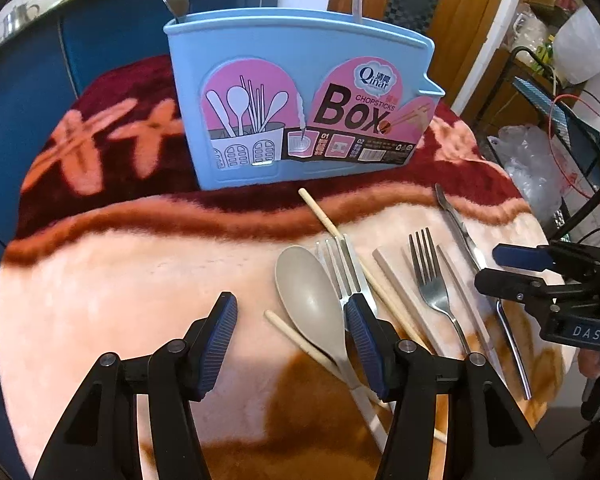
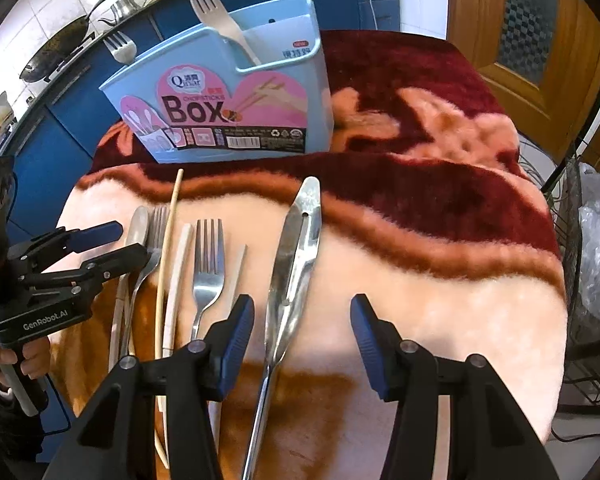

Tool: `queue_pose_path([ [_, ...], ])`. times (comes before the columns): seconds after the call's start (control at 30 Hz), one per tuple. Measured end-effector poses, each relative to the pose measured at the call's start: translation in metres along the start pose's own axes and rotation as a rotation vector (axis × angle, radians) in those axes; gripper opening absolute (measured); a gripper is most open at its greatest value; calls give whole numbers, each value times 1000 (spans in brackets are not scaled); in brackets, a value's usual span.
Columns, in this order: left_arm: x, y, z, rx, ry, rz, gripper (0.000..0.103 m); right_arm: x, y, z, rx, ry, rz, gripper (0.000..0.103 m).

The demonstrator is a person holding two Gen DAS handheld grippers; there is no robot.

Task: Organize utensils
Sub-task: 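Grasp the beige spoon with the left tool while the right tool grasps the silver tongs, then lower the spoon and tongs into the blue caddy and open both tools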

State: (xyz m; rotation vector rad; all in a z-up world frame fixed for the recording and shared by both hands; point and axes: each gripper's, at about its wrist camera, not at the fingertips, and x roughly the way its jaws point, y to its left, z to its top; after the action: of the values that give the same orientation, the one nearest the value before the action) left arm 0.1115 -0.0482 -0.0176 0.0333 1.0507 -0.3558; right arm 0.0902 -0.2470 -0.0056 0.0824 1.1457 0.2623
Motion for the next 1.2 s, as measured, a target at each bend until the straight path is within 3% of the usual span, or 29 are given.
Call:
queue_pose_path([
  [0.07, 0, 1, 1, 2, -14, -9, 35, 1, 1, 1, 2, 1, 2, 54],
  [0.4, -4, 18, 2, -59, -34, -50, 21, 6, 3, 9, 2, -1, 1, 55],
  [0.53, -8, 23, 3, -86, -46, -55, 7, 10, 7, 13, -17, -5, -44, 40],
  [0.63, -13, 26, 2, -93, -63, -62, 7, 10, 7, 14, -24, -12, -58, 27],
  [0.73, -19, 26, 2, -91, -78, -68, 7, 8, 5, 14, -18, -24, -46, 23],
  [1.0, -40, 30, 5, -120, -140, -147, 7, -21, 2, 7, 2, -182, 31, 23],
  [1.2, -55, 25, 13, -120, -204, -206, 7, -53, 6, -1, -16, -356, 69, 23],
])
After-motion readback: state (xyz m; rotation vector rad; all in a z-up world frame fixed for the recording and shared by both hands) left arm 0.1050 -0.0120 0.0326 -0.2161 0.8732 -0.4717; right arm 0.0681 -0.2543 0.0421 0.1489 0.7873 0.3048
